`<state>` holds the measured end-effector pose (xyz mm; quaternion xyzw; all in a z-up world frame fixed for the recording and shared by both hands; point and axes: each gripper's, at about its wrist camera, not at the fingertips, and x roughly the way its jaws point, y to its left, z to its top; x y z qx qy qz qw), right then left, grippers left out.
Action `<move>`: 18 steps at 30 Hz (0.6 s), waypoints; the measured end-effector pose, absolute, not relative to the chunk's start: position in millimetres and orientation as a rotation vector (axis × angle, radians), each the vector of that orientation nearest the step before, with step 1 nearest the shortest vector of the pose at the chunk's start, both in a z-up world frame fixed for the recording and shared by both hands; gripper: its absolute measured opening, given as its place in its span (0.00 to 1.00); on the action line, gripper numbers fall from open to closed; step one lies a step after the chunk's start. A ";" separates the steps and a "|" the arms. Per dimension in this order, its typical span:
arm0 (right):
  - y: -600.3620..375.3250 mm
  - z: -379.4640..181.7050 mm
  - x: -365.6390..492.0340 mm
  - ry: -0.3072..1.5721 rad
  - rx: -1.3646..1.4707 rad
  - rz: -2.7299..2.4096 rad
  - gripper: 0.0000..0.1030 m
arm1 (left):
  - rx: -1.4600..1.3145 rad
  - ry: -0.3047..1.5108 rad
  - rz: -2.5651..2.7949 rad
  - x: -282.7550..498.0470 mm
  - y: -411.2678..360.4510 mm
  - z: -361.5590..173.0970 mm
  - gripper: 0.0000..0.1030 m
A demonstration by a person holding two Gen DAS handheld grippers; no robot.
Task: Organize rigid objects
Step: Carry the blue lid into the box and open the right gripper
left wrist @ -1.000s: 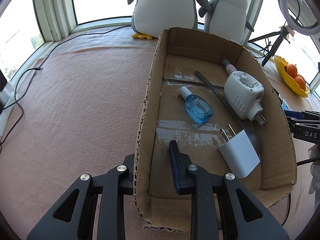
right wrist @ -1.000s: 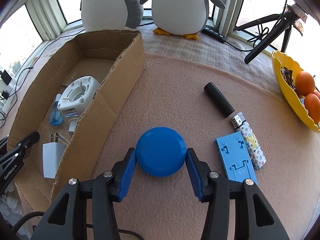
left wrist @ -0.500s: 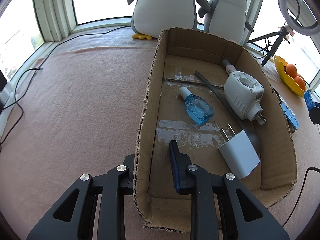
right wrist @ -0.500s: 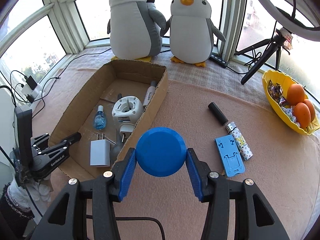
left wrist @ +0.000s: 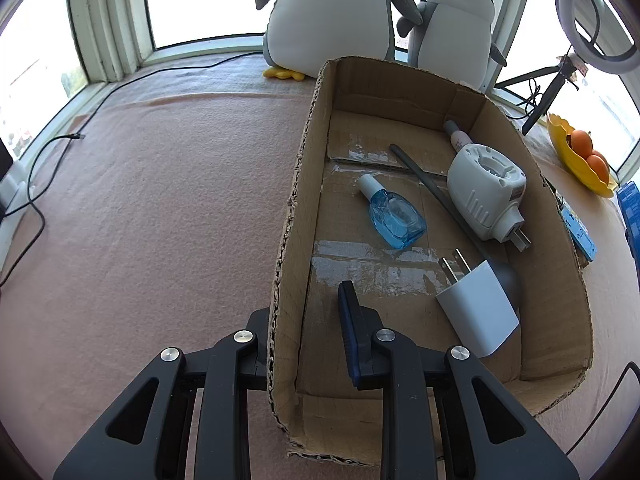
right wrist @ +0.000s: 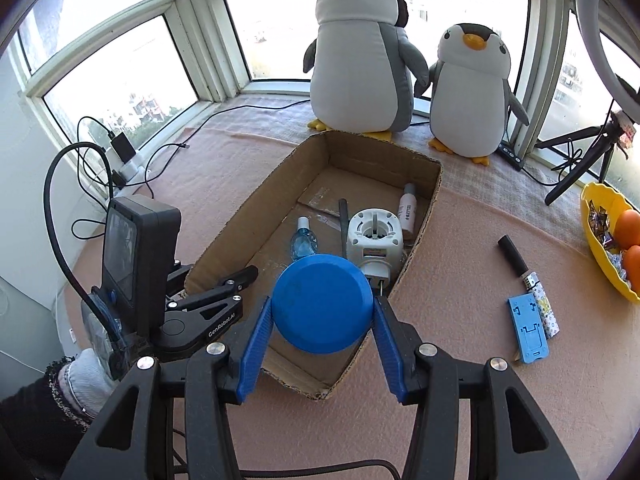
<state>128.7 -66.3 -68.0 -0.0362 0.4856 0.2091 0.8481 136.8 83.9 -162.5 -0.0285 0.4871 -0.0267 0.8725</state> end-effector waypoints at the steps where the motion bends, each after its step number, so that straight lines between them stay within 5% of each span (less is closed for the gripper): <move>1: -63.9 -70.7 128.3 1.028 -0.075 0.442 0.45 | -0.060 1.017 -0.056 137.0 84.1 -162.4 0.22; 18: -43.3 -104.9 145.4 1.063 -0.054 0.410 0.45 | -0.068 1.013 -0.061 136.2 84.9 -163.6 0.22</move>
